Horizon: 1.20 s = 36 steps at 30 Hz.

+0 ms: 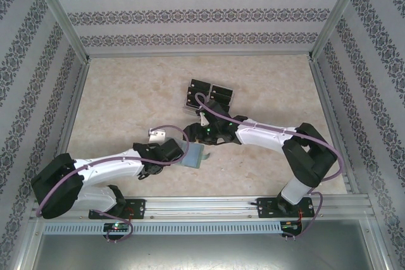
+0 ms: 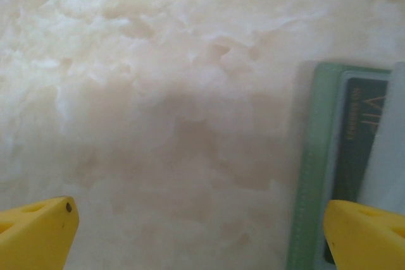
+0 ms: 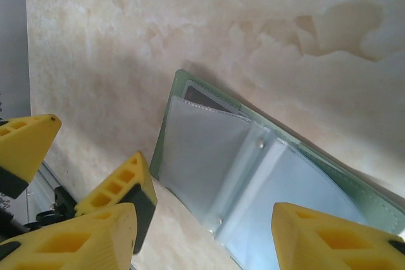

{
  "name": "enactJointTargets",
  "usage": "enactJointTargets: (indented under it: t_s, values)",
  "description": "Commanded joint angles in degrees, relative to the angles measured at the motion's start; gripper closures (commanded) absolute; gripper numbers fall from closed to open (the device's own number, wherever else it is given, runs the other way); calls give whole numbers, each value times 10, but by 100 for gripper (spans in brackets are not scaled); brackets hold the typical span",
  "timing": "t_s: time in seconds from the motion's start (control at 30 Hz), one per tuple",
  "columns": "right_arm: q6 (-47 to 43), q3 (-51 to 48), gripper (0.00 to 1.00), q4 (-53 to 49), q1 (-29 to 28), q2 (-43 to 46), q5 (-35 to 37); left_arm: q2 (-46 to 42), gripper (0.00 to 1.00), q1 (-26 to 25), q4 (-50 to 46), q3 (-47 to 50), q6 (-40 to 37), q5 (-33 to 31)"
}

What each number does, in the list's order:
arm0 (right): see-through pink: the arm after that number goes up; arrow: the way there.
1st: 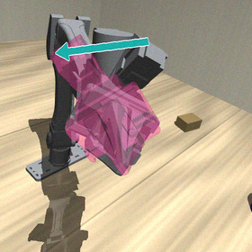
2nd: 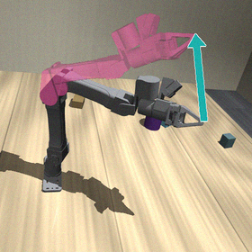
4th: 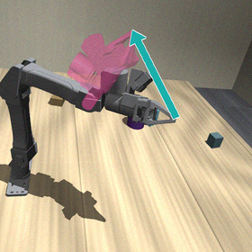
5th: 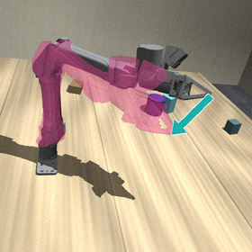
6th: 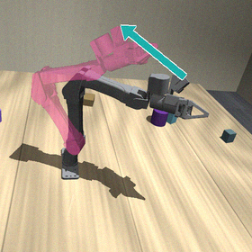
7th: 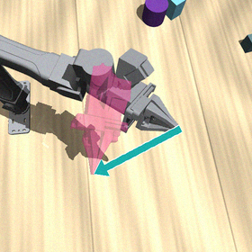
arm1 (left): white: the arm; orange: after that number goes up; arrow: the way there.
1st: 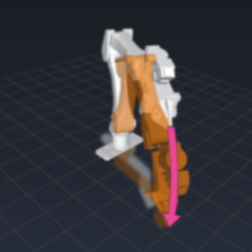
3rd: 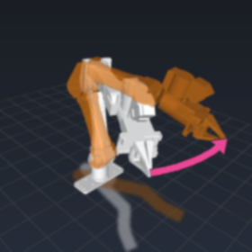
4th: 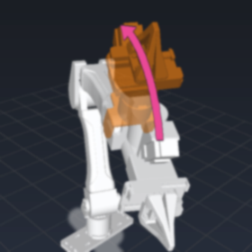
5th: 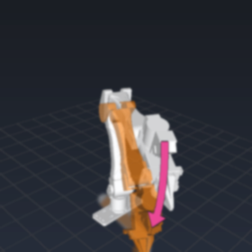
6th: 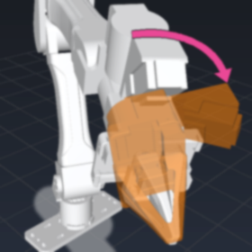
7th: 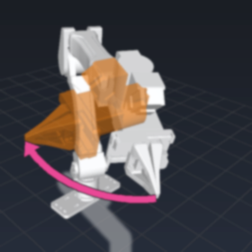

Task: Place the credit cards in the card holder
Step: Flip over the card slot on the card holder, then rotate the card holder at the bottom-center of the table.

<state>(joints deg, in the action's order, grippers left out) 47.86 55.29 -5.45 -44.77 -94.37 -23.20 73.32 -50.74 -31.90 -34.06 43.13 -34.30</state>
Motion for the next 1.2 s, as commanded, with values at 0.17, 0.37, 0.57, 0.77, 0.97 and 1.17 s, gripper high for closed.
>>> enactJointTargets:
  t_s: [0.17,0.37,0.57,0.77,0.97,1.17]
  values:
    - [-21,-15,41,-43,8,61,35,-69,0,11,63,17,-27,77]
    - [-33,-38,41,-64,13,96,44,-152,0,51,196,67,-35,224]
    - [-55,-69,41,-112,9,136,90,-140,0,79,219,79,-31,266]
    - [-73,-88,41,-161,-14,146,135,-105,0,84,236,73,-37,271]
    - [-68,-99,42,-143,-25,114,140,-96,0,85,237,65,-32,260]
    - [-70,-99,51,-127,-30,81,133,-104,0,85,217,53,-34,248]
